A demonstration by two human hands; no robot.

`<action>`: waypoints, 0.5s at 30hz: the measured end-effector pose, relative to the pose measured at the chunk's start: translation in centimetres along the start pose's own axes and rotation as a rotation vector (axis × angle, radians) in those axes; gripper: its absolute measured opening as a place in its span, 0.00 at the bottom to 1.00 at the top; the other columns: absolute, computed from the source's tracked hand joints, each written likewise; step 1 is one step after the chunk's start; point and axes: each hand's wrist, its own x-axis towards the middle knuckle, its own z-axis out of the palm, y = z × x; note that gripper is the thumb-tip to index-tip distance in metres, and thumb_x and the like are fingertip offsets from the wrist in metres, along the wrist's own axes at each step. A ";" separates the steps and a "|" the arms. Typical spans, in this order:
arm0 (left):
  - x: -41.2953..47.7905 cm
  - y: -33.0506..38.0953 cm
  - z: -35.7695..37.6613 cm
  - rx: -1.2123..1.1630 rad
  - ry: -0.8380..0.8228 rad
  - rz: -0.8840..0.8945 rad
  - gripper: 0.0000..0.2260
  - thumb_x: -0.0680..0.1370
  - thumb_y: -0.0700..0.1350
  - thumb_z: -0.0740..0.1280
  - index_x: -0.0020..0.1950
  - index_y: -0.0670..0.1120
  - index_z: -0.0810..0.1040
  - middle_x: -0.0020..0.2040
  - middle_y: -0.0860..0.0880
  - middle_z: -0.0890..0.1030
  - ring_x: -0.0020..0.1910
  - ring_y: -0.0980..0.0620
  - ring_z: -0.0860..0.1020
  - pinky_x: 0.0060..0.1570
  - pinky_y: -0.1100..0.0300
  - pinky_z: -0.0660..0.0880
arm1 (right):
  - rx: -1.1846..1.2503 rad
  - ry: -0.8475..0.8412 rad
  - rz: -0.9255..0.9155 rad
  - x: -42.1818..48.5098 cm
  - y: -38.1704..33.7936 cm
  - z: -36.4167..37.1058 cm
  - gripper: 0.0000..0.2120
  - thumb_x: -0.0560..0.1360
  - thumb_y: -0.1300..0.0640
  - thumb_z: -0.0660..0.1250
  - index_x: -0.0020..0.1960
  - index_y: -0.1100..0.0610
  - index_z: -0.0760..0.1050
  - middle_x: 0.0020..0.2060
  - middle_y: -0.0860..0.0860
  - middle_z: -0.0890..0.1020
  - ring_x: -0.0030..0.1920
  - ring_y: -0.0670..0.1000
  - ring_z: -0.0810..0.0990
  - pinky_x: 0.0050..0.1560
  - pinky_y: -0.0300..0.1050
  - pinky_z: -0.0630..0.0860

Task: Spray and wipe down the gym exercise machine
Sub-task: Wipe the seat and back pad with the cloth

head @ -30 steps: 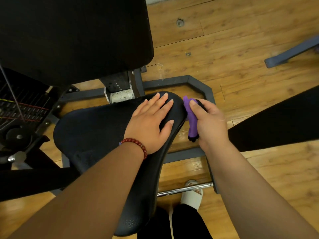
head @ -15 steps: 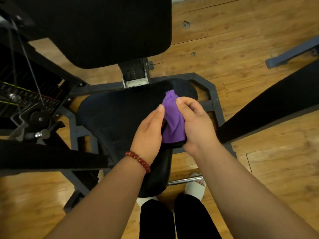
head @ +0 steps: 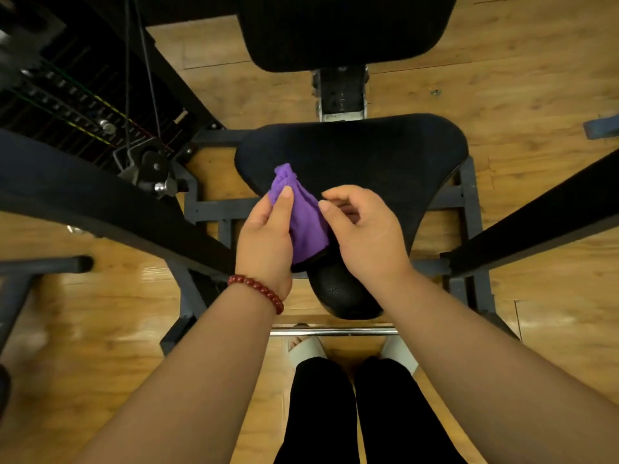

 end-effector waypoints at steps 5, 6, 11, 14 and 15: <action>0.1 -0.7 -1.8 -0.023 0.021 -0.056 0.04 0.79 0.55 0.64 0.52 0.60 0.77 0.54 0.52 0.81 0.56 0.52 0.79 0.62 0.49 0.75 | -0.202 -0.007 -0.123 -1.1 0.5 -0.1 0.10 0.78 0.52 0.66 0.58 0.53 0.79 0.52 0.45 0.78 0.55 0.42 0.75 0.54 0.27 0.68; 0.2 -1.0 -2.2 -0.026 0.048 -0.068 0.05 0.79 0.56 0.64 0.53 0.60 0.77 0.55 0.52 0.80 0.57 0.51 0.79 0.63 0.48 0.74 | -0.258 -0.033 -0.136 -1.1 0.7 -0.3 0.11 0.78 0.52 0.66 0.59 0.53 0.78 0.54 0.45 0.78 0.56 0.43 0.74 0.54 0.27 0.66; 0.9 -2.4 -4.3 -0.122 0.153 -0.063 0.09 0.81 0.51 0.63 0.59 0.62 0.74 0.61 0.53 0.77 0.61 0.52 0.77 0.65 0.49 0.73 | -0.584 -0.195 -0.286 -2.0 1.8 -0.8 0.18 0.78 0.48 0.66 0.66 0.53 0.76 0.65 0.49 0.77 0.69 0.49 0.71 0.68 0.42 0.64; 1.3 -4.1 -4.9 -0.050 0.211 -0.066 0.19 0.81 0.51 0.63 0.73 0.57 0.68 0.66 0.55 0.73 0.67 0.52 0.72 0.69 0.49 0.69 | -0.642 -0.207 -0.324 -2.3 1.8 -0.5 0.17 0.79 0.49 0.64 0.66 0.53 0.76 0.66 0.49 0.77 0.71 0.49 0.70 0.70 0.48 0.63; 1.3 -4.6 -4.7 -0.052 0.203 -0.081 0.20 0.81 0.51 0.63 0.74 0.57 0.67 0.67 0.55 0.72 0.67 0.53 0.71 0.69 0.49 0.68 | -0.640 -0.198 -0.324 -2.3 1.7 -0.5 0.16 0.79 0.50 0.64 0.65 0.53 0.77 0.65 0.49 0.77 0.71 0.49 0.70 0.69 0.47 0.61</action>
